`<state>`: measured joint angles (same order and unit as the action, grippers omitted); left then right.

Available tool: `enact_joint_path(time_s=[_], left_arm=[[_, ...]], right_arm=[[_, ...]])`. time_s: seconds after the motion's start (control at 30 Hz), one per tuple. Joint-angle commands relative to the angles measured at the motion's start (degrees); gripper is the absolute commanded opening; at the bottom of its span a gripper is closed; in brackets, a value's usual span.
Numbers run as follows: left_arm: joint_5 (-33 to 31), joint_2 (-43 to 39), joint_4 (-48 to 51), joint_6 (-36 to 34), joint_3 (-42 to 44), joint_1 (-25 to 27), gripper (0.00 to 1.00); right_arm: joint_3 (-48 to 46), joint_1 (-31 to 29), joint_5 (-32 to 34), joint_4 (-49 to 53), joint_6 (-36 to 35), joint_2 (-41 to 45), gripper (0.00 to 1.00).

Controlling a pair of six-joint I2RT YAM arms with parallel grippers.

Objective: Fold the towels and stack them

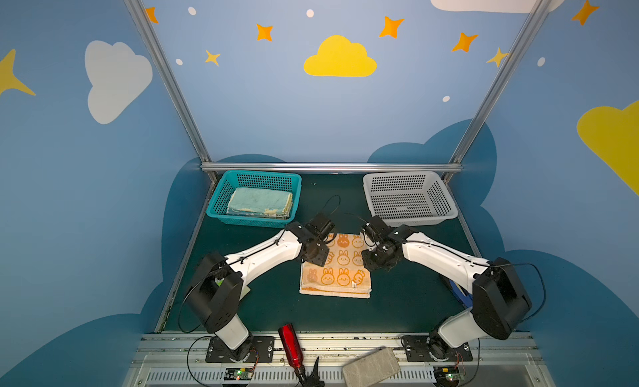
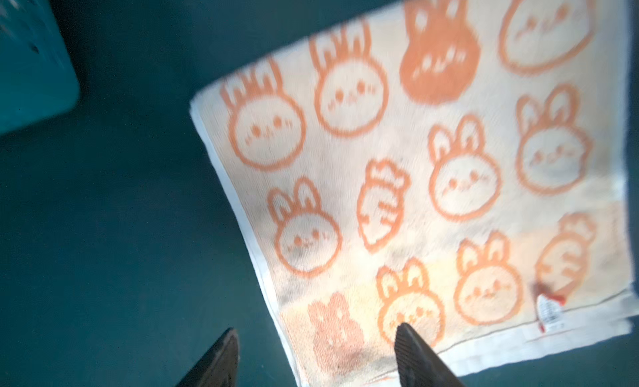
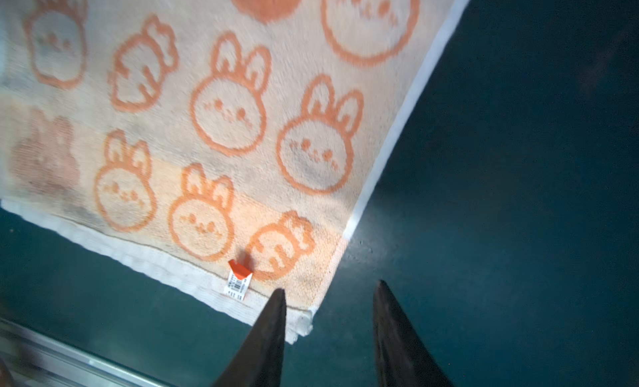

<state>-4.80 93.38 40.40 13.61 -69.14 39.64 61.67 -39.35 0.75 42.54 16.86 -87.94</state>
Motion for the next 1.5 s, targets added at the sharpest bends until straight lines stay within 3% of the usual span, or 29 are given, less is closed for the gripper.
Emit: enact_joint_path(time_s=[0.0, 0.33, 0.87, 1.47], left_arm=[[2.42, 4.22, -2.09, -2.75, -3.44, -3.61, 0.71], [4.19, 20.49, -2.7, -2.82, -14.91, -10.24, 0.65], [3.24, 29.54, -3.26, -3.54, -21.4, -13.45, 0.62], [0.92, 32.24, -2.34, -4.18, -19.58, -13.35, 0.56]], right_arm=[[4.29, 1.52, -0.11, 0.06, -4.73, -0.64, 0.39], [16.51, 4.28, -1.66, 1.66, -20.37, -10.88, 0.38], [30.22, 5.77, -5.02, 7.58, -36.49, -25.56, 0.38], [38.67, 11.22, 1.04, 12.17, -41.45, -37.35, 0.39]])
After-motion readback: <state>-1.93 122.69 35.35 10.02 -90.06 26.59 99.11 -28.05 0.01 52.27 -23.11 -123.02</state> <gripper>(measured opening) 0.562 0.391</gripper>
